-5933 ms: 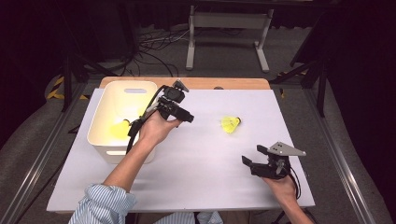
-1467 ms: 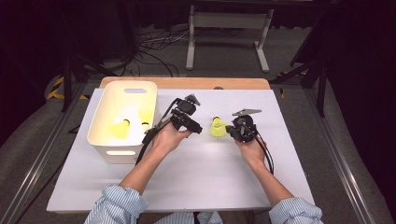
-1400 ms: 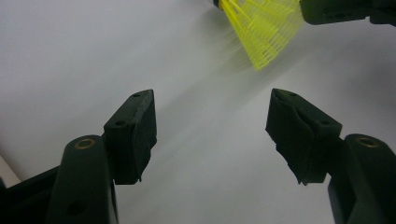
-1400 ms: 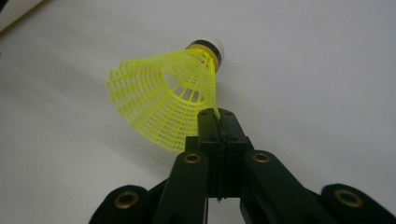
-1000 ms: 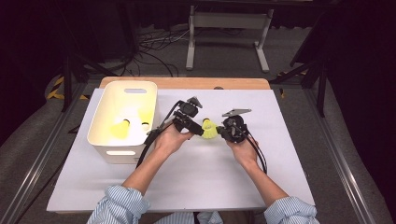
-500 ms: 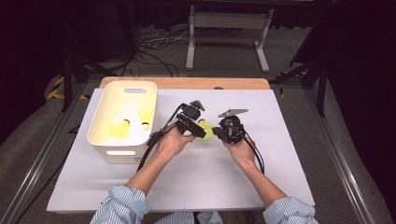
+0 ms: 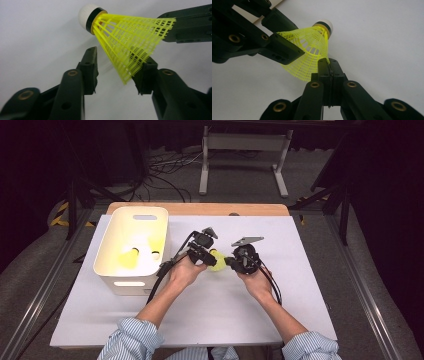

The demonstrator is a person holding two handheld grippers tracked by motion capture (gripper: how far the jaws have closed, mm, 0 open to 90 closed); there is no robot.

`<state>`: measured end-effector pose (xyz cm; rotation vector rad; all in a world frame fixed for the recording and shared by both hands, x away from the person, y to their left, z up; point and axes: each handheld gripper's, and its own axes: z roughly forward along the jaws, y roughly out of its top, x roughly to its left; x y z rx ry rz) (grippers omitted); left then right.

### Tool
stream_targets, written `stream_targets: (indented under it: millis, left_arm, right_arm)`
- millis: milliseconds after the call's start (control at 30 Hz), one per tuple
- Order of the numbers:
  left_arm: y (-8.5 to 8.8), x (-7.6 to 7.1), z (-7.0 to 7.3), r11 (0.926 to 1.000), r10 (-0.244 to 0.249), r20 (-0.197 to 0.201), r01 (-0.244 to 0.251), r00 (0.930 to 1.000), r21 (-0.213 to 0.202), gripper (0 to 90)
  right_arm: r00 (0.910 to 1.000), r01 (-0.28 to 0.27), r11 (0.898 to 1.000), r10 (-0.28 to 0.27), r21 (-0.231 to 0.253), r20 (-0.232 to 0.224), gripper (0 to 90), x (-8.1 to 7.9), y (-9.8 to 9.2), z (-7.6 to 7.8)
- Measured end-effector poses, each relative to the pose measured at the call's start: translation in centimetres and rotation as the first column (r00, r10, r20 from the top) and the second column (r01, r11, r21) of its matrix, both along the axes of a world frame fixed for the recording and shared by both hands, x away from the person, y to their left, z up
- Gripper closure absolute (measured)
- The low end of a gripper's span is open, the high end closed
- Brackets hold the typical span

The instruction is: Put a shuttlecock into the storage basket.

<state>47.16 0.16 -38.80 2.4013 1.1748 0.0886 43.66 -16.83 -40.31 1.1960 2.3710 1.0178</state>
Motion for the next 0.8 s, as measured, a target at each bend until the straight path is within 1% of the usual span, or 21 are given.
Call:
stream_targets:
  millis: [67,100,133,200,333,533,600,700,800]
  left_arm:
    - [0.03,-0.05,-0.04,1.0,0.002,0.004,-0.002,1.0,-0.008,66.0]
    - [0.08,-0.12,0.03,0.9999,0.004,0.015,-0.004,0.9999,-0.013,69.0]
    - [0.12,-0.14,0.09,0.9999,0.008,0.019,-0.008,0.9998,-0.015,71.0]
    - [0.16,-0.17,0.12,0.9998,0.014,0.023,-0.013,0.9996,-0.013,72.7]
    - [0.24,-0.25,0.25,0.9998,0.017,0.038,-0.017,0.9991,0.004,80.2]
    - [0.17,-0.33,0.49,0.9993,0.015,0.052,-0.016,0.9985,0.035,86.2]
    - [0.16,-0.33,0.63,0.9989,0.014,0.058,-0.017,0.9982,0.045,87.8]
    - [0.19,-0.24,0.76,0.9984,0.023,0.059,-0.026,0.998,0.05,88.6]
    - [0.22,-0.15,0.8,0.9983,0.023,0.06,-0.026,0.9979,0.053,88.8]
  right_arm:
    - [1.0,-0.005,1.0,0.005,0.0,0.002,90.0,0.0,0.12,0.06]
    - [1.0,-0.008,1.0,0.008,-0.001,0.001,90.0,0.01,0.16,0.07]
    - [0.9999,-0.01,1.0,0.01,-0.003,0.003,90.0,0.01,0.19,0.06]
    - [0.9999,-0.01,1.0,0.01,-0.002,0.003,90.0,0.01,0.18,0.06]
    - [1.0,-0.007,1.0,0.007,0.014,-0.007,89.9,-0.04,0.1,0.11]
    - [0.9998,-0.016,1.0,0.016,0.022,-0.007,87.6,-0.19,0.28,0.23]
    - [0.9997,-0.017,0.999,0.018,0.033,-0.017,83.4,-0.25,0.29,0.25]
    - [0.9996,-0.027,0.999,0.028,0.04,-0.008,76.9,-0.4,0.39,0.33]
    - [0.9995,-0.033,0.999,0.033,0.032,-0.003,68.8,-0.52,0.54,0.38]
